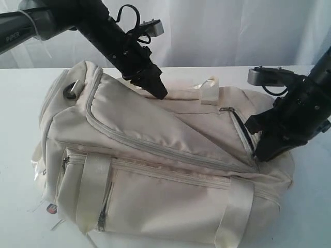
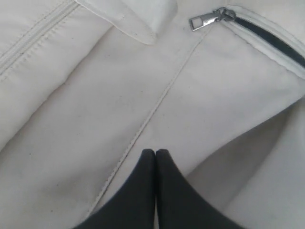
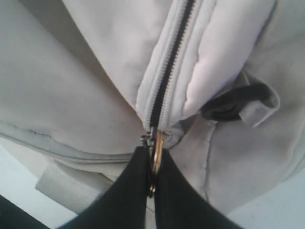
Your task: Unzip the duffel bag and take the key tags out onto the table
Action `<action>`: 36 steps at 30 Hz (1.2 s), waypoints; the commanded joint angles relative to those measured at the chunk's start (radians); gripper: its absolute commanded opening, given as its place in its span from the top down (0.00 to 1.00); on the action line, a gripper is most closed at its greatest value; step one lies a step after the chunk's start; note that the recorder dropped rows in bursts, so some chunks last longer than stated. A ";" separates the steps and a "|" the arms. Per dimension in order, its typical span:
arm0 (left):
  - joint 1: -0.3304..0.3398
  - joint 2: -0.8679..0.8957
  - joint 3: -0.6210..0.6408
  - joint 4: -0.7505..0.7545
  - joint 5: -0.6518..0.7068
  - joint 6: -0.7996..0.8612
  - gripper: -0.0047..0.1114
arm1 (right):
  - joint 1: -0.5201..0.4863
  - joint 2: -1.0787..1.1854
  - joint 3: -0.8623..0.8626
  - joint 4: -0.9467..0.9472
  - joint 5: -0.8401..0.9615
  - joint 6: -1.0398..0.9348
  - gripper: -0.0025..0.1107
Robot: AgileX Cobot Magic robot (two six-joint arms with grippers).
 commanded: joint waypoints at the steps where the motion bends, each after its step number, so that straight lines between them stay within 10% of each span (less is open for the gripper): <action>1: 0.003 -0.007 0.003 -0.022 0.092 -0.002 0.96 | 0.001 -0.011 0.044 -0.002 0.067 -0.003 0.98; 21: 0.003 -0.089 0.003 -0.134 0.092 0.099 0.96 | 0.001 -0.011 0.006 0.110 0.024 -0.185 0.97; 28: -0.018 -0.146 0.003 -0.016 0.092 0.035 0.96 | 0.001 -0.011 -0.005 0.165 0.023 -0.219 0.57; 36: -0.153 -0.146 0.090 0.014 0.092 0.107 0.96 | -0.061 -0.105 -0.151 0.014 -0.041 -0.171 0.56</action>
